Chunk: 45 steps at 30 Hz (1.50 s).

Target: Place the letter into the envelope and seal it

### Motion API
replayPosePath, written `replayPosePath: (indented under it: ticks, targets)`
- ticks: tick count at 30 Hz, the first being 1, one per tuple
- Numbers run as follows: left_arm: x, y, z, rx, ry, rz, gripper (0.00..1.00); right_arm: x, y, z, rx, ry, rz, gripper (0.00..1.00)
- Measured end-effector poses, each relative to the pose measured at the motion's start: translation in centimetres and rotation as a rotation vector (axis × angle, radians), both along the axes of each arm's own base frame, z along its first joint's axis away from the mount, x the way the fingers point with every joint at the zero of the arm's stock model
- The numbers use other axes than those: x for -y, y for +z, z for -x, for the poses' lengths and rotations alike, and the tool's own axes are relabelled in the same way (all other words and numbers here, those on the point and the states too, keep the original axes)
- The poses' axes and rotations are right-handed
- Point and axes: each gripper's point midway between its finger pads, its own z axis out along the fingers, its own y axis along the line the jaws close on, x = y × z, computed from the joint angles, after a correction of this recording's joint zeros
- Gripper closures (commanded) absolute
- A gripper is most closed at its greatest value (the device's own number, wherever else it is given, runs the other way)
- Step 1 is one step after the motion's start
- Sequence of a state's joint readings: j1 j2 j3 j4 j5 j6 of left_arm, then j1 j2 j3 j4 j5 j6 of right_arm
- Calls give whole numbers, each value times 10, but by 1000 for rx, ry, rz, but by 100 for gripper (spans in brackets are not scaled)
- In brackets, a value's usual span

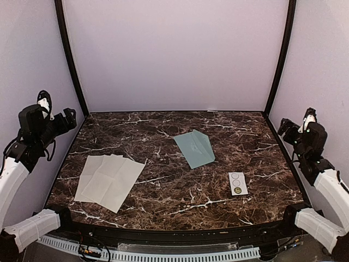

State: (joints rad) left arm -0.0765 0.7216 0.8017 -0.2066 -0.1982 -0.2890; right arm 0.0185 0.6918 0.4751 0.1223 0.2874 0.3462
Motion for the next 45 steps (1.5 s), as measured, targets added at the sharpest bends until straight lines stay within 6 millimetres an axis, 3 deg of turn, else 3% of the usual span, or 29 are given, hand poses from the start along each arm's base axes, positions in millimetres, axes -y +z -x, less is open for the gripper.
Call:
replayPosePath:
  ticks: [9, 13, 18, 21, 27, 30, 39, 45]
  targets:
    - [7, -5, -5, 0, -35, 17, 1, -4, 2, -1, -38, 26, -2, 1]
    - [17, -15, -7, -14, -93, 24, 1, -16, 11, -6, -33, 97, 3, 1]
    - [39, -33, -14, -74, -201, 100, 1, -45, 12, -18, -66, 260, -25, 1]
    - [56, -69, -15, -154, -261, 210, 1, -74, -3, -27, -120, 390, -59, 2]
    - [87, -180, 3, -453, -298, 389, 1, -146, -34, -23, -228, 642, -110, 1]
    - [93, -215, 14, -536, -290, 449, 1, -166, -37, -19, -237, 716, -124, 1]
    - [88, -250, 6, -612, -241, 485, 1, -190, -58, -12, -283, 806, -159, 1]
    - [73, -258, -1, -620, -199, 487, 1, -196, -63, -11, -291, 828, -164, 1]
